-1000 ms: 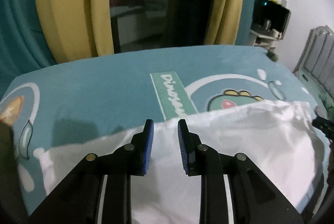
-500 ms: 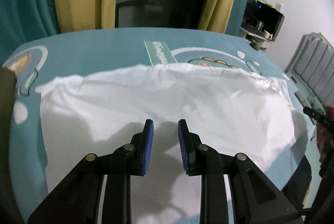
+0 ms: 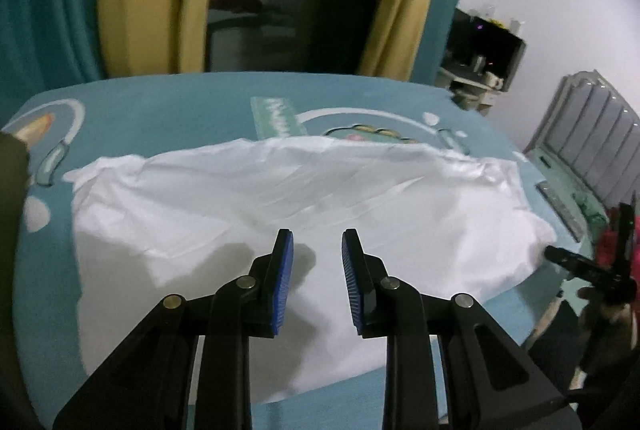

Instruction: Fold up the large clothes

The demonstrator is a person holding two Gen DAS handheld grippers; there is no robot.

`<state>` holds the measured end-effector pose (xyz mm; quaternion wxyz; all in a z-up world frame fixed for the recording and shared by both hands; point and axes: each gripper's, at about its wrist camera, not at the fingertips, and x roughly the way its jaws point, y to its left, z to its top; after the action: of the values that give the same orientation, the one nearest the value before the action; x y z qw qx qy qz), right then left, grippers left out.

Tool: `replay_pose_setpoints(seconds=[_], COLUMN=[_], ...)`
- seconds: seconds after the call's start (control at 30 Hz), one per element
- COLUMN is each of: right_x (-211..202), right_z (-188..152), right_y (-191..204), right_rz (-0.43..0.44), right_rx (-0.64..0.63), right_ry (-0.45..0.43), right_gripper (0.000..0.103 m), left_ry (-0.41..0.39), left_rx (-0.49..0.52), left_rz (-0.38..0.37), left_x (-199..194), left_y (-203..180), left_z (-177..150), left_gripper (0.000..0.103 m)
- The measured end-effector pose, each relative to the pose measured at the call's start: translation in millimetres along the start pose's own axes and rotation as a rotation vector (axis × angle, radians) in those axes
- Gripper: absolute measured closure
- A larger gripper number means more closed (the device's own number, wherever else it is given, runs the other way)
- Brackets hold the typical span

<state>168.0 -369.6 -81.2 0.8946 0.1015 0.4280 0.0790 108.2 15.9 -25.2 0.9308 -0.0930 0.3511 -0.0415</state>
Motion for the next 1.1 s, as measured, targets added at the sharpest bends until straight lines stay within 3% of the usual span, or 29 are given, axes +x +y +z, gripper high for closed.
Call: replay_pose_setpoints(seconds=[0.2, 0.37, 0.5, 0.63, 0.73, 0.8, 0.83, 0.87, 0.93, 1.1], right_x=[15, 31, 43, 57, 65, 69, 72, 77, 84, 61], right_z=[6, 14, 23, 29, 33, 35, 36, 36, 35, 41], right_y=[14, 36, 47, 55, 71, 78, 81, 83, 87, 114], right_rz=[0.168, 0.201, 0.253, 0.384, 0.416, 0.43, 0.43, 0.445, 0.491, 0.429], right_rx=[0.115, 0.115, 0.128, 0.153, 0.121, 0.11, 0.104, 0.114, 0.131, -0.006], right_ry=[-0.016, -0.02, -0.017, -0.012, -0.007, 0.002, 0.013, 0.035, 0.074, 0.001], right_gripper=[0.011, 0.004, 0.003, 0.003, 0.003, 0.008, 0.023, 0.048, 0.076, 0.081], left_ry=[0.057, 0.108, 0.168, 0.155, 0.158, 0.16, 0.16, 0.159, 0.159, 0.157], left_rx=[0.022, 0.024, 0.018, 0.022, 0.046, 0.053, 0.055, 0.051, 0.046, 0.04], left_rz=[-0.052, -0.056, -0.047, -0.045, -0.03, -0.025, -0.026, -0.028, -0.033, -0.043], left_x=[30, 56, 81, 89, 91, 91, 91, 91, 91, 90], left_y=[-24, -31, -30, -27, -31, -32, -32, -31, -31, -29], left_z=[3, 2, -1, -2, -2, -2, -2, -2, -1, -1], left_gripper=[0.07, 0.07, 0.07, 0.07, 0.07, 0.07, 0.07, 0.07, 0.07, 0.07])
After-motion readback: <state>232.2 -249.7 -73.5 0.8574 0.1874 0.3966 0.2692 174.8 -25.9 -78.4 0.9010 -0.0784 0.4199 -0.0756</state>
